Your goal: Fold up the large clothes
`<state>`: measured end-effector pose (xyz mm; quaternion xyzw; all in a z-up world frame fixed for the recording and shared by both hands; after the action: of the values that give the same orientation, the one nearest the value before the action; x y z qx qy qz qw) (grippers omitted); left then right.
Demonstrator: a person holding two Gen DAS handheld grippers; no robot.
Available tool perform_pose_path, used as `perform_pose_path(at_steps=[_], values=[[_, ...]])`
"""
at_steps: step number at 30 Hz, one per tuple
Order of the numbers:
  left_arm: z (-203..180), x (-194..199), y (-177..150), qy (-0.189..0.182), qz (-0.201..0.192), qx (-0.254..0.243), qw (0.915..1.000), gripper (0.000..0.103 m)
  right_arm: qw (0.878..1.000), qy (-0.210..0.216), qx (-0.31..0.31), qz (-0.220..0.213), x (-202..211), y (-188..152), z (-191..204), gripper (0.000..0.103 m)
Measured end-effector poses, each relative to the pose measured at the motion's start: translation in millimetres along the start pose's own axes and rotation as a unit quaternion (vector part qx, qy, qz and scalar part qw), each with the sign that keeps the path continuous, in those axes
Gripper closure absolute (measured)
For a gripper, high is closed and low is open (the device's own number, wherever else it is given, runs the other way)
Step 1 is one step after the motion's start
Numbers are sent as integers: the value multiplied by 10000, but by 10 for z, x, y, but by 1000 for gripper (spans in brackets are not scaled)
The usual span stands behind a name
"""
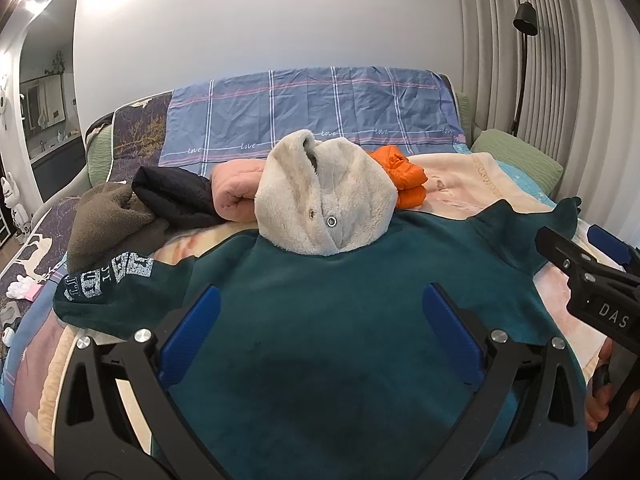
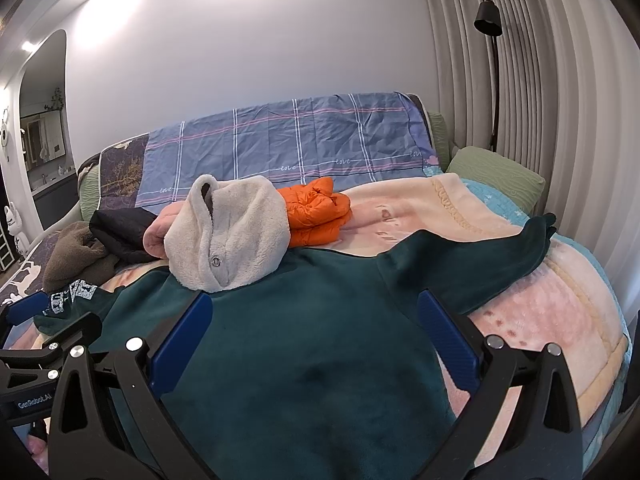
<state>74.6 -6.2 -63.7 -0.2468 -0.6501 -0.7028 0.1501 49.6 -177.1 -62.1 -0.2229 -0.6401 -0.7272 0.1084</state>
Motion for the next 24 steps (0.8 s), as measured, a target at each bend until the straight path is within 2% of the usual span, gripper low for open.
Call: perform_pose_path(at_steps=[14,20,24], values=[[-24,66,-28,-21,-27,-8,10000,2,10000,-12,62,-25,21,-6,13,1],[-2,34,-22,137,-20,-69,9999,2,9998,-64,174,-47,4,35,37,1],[108,-14,113,391,-108,-96,9991,2,9995,-58,318,12,-102,144,58,1]])
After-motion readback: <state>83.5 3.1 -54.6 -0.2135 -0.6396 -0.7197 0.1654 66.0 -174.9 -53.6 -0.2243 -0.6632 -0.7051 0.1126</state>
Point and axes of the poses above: each gripper's, at about its wrist camera, not at the fingertips, and x roughly against the way its jaws point, z to its left, y to its top, the point moved 7 cm from there along -x, roughly the way its jaws point, and after that the axes turned 1 degree about z, right-handed, at the moved point
